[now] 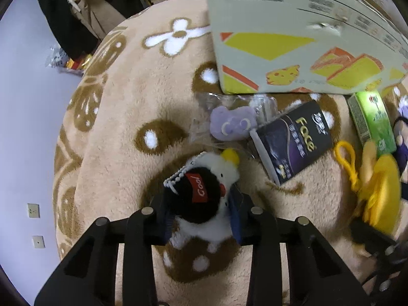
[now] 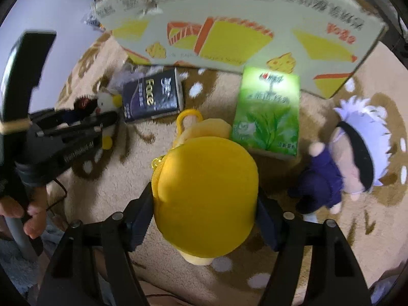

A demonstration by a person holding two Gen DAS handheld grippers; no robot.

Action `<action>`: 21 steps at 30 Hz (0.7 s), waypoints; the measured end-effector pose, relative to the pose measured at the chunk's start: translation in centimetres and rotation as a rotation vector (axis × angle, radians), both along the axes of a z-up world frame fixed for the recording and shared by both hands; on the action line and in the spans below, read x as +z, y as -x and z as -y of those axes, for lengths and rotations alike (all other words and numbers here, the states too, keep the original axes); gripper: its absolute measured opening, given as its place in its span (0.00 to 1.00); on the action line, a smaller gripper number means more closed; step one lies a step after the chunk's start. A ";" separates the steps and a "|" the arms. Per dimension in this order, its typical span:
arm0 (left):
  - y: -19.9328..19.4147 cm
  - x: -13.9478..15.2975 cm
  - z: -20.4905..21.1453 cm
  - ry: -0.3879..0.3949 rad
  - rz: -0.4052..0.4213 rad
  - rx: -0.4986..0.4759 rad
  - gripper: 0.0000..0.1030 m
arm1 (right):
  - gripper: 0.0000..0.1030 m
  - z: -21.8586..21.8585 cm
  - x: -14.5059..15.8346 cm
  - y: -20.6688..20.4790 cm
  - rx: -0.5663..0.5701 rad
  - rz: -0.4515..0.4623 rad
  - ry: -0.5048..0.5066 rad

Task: Organize soft objects
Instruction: 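Grasp the black-white plush keychain with the left tool while the right tool grasps the yellow plush, then lift the keychain plush and yellow plush with both tools over the box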

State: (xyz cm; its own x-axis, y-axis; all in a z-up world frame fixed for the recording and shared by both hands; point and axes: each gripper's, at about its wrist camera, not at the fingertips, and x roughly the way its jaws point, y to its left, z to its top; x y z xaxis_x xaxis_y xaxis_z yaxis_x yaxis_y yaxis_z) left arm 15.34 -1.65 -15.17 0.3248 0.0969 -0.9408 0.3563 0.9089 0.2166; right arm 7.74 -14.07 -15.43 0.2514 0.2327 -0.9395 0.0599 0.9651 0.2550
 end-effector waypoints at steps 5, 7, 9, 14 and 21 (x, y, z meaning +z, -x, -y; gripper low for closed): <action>0.8 1.1 -0.4 0.039 0.018 0.010 0.33 | 0.73 1.6 2.5 0.7 -0.048 0.081 0.011; 1.2 1.7 -0.7 0.065 0.027 0.015 0.33 | 0.73 2.4 3.4 0.9 -0.068 0.114 0.012; 1.7 2.4 -1.0 0.102 0.030 0.024 0.33 | 0.73 3.0 4.2 1.1 -0.091 0.147 0.014; 2.9 4.9 -1.0 0.155 0.110 0.010 0.33 | 0.73 4.4 6.4 1.2 -0.137 0.231 0.010; 5.4 9.8 -1.1 0.235 0.324 -0.037 0.33 | 0.73 5.6 10.6 2.2 -0.120 0.405 0.081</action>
